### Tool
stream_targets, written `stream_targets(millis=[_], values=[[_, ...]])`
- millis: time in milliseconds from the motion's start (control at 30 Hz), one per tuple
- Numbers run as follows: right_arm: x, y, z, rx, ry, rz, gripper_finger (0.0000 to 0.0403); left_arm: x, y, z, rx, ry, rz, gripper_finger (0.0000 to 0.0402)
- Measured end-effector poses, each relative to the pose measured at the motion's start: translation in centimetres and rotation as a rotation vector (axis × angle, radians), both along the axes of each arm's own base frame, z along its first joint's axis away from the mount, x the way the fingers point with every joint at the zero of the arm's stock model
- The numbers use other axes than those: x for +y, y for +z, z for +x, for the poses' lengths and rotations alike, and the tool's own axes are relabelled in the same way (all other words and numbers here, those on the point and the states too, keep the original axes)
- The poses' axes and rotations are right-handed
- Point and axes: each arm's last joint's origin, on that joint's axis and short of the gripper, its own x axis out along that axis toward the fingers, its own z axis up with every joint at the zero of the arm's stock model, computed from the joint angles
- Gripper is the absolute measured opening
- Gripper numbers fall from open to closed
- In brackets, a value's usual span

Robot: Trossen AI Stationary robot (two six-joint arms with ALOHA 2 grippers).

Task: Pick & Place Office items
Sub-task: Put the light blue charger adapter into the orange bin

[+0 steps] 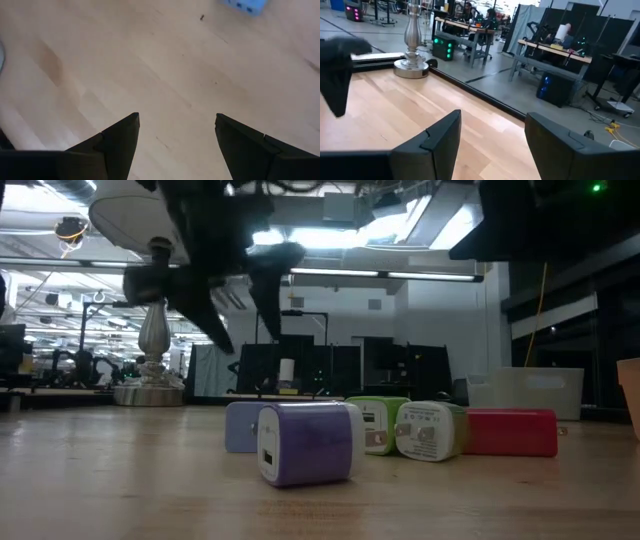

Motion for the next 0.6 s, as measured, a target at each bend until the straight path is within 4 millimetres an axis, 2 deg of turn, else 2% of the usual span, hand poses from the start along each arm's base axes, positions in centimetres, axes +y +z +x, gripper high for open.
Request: stream_targets(millis=[167,267,400,600], values=[[-0.1,0.0,0.3,-0.012,-0.009,0.013,0.0217,-1.0,-3.2,1.1,0.099,-0.103,0.091,0.0255],[-0.1,0.0,0.3,-0.013,-0.008,0.021,0.0217,-1.8,-4.3,1.9,0.135,-0.148,0.150,0.0255],[-0.1,0.0,0.3,0.001,-0.004,0.030,0.0217,-3.2,-4.5,3.2,0.158,-0.209,0.168,0.0255],[0.0,-0.1,0.4,0.046,0.008,0.049,0.0217,-5.1,-3.0,4.4,0.162,-0.299,0.108,0.0255]])
